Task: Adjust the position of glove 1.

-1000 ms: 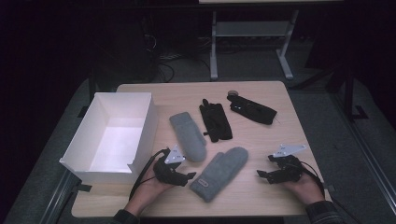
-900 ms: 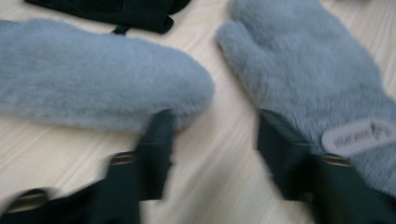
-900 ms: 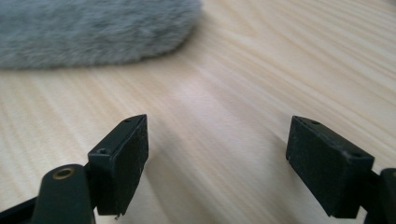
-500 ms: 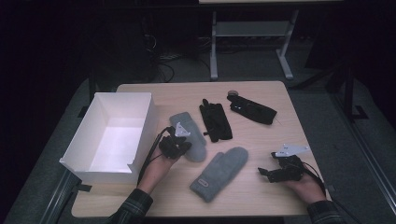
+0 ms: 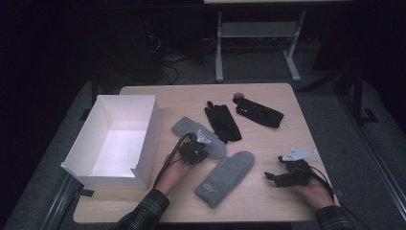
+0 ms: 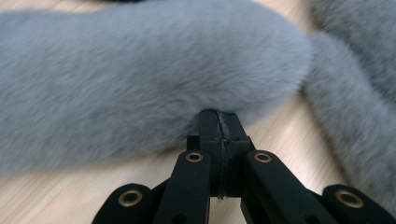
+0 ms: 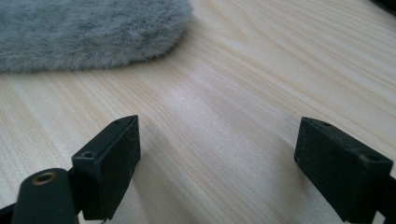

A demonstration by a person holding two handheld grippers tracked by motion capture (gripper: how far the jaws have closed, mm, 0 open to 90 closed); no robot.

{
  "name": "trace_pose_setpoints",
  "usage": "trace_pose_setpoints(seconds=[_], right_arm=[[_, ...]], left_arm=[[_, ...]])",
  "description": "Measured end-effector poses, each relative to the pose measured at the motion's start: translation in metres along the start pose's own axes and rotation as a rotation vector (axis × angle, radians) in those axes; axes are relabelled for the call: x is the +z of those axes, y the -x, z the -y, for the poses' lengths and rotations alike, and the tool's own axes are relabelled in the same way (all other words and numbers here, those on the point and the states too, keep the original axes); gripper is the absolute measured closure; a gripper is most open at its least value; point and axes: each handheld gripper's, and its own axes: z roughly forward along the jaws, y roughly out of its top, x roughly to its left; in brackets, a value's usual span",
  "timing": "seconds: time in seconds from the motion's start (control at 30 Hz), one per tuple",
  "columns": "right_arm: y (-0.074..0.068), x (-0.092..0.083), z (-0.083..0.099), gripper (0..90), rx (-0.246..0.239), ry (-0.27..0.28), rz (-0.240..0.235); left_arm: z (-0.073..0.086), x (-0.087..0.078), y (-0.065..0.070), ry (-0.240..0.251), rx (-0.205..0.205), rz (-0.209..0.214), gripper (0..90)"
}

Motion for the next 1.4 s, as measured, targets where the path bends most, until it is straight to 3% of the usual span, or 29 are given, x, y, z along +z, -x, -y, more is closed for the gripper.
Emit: trace_pose_setpoints(seconds=[0.23,0.37,0.47,0.67,0.8,0.9,1.1,1.17,1.4], right_arm=[[0.000,0.000,0.000,14.2,0.000,0.000,-0.001],[0.000,0.000,0.000,14.2,0.000,0.000,0.000],[0.000,0.000,0.000,14.2,-0.001,0.000,0.000],[0.000,0.000,0.000,14.1,0.000,0.000,0.000],[0.000,0.000,0.000,14.2,0.001,0.001,-0.002],[0.000,0.000,0.000,14.2,0.002,0.001,-0.002],[0.000,0.000,0.000,14.2,0.002,0.000,-0.001],[0.000,0.000,0.000,14.2,0.001,0.001,0.000],[0.000,0.000,0.000,14.2,0.002,0.000,0.002]], left_arm=[[-0.016,0.011,0.009,0.030,0.015,0.021,89.5],[-0.024,0.002,0.010,0.064,0.025,0.023,89.4],[-0.030,-0.006,-0.004,0.080,0.016,-0.012,89.4],[-0.041,-0.016,-0.051,0.108,-0.065,-0.122,89.5],[-0.035,-0.006,-0.075,0.093,-0.118,-0.150,89.5],[-0.030,0.000,-0.082,0.067,-0.126,-0.166,89.5],[-0.023,0.006,-0.074,0.035,-0.133,-0.143,89.6],[-0.021,0.004,-0.068,0.032,-0.143,-0.134,89.7],[-0.015,-0.007,-0.048,-0.011,-0.122,-0.123,89.7]])
